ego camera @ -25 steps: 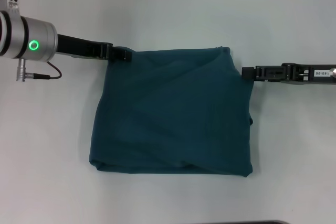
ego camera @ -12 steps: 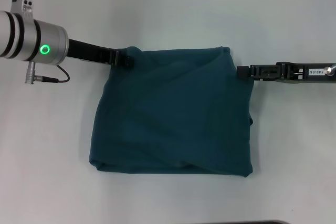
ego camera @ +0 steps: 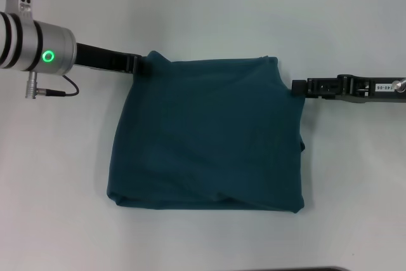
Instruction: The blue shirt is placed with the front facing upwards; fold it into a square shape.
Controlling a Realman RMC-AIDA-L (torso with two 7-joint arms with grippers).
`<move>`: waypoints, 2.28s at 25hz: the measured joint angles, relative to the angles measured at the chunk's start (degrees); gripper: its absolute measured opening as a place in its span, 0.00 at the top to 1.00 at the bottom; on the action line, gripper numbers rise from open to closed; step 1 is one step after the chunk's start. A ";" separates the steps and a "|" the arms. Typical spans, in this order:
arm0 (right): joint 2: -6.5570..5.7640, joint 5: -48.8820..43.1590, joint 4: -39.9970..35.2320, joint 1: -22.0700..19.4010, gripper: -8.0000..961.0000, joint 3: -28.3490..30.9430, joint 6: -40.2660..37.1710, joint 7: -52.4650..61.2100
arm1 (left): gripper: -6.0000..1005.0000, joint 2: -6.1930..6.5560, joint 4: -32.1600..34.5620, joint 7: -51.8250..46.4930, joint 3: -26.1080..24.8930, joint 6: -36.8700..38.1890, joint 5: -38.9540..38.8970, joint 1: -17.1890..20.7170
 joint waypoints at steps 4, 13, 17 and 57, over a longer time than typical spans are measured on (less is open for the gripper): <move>0.10 -0.04 0.22 0.29 0.32 -1.00 0.91 1.27 | 0.97 0.21 0.00 -0.02 -0.41 0.01 0.04 0.15; 0.40 0.36 2.38 1.98 0.32 -1.06 2.47 1.84 | 0.97 0.53 0.00 0.32 -0.38 0.32 0.09 0.16; 0.45 0.48 3.59 2.90 0.33 -0.87 2.49 1.90 | 0.97 0.71 0.00 0.35 -0.37 0.11 0.09 0.16; 2.66 1.86 3.67 7.91 0.45 -2.13 11.26 1.88 | 0.96 0.92 -0.09 0.82 0.14 0.12 0.09 0.10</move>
